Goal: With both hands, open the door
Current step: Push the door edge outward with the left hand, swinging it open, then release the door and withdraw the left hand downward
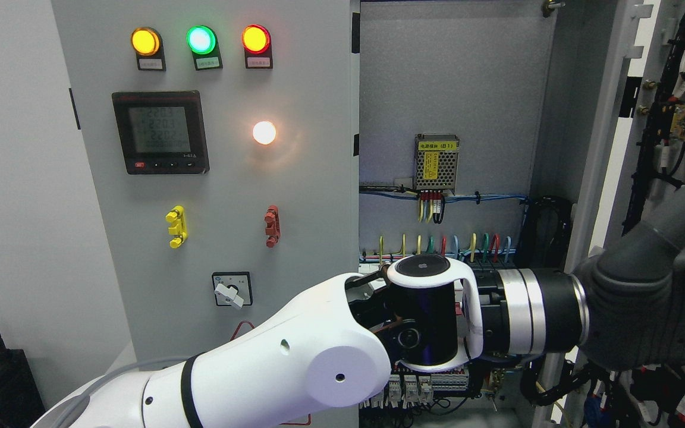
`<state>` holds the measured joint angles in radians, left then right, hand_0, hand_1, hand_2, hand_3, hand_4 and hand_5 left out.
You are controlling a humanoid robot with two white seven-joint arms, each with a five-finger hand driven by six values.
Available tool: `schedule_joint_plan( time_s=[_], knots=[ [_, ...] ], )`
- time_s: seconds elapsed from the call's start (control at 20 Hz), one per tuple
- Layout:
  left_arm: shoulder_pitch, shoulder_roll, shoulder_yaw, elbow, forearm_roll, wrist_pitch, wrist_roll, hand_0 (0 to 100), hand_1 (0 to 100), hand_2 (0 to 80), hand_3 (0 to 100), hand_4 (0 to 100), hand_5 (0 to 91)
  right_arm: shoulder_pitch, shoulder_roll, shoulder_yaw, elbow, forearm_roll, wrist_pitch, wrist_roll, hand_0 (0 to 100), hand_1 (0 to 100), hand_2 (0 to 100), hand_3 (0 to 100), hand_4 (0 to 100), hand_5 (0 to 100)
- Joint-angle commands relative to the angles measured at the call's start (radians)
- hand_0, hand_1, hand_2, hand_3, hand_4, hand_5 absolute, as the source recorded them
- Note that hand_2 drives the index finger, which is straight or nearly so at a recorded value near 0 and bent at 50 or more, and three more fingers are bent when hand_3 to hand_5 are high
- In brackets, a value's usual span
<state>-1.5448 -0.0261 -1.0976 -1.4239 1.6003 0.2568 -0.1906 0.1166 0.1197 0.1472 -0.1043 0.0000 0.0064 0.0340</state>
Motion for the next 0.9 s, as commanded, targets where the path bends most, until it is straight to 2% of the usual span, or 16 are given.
schedule_joint_plan(
  time_s=[0.0,0.2,0.85],
  knots=[
    [0.000,-0.048,-0.007,0.063,-0.007,-0.022,0.046,0,0,0.0,0,4,0.0,0.000,0.000,0.000,0.000,0.011,0.001,0.001,0,0,0,0,0,0],
    [0.000,-0.049,-0.030,0.072,-0.003,-0.034,0.092,0,0,0.0,0,4,0.0,0.000,0.000,0.000,0.000,0.011,0.000,0.001,0,0,0,0,0,0],
    [-0.001,-0.052,-0.053,0.063,0.000,-0.059,0.094,0,0,0.0,0,4,0.0,0.000,0.000,0.000,0.000,0.011,0.000,0.000,0,0,0,0,0,0]
  ],
)
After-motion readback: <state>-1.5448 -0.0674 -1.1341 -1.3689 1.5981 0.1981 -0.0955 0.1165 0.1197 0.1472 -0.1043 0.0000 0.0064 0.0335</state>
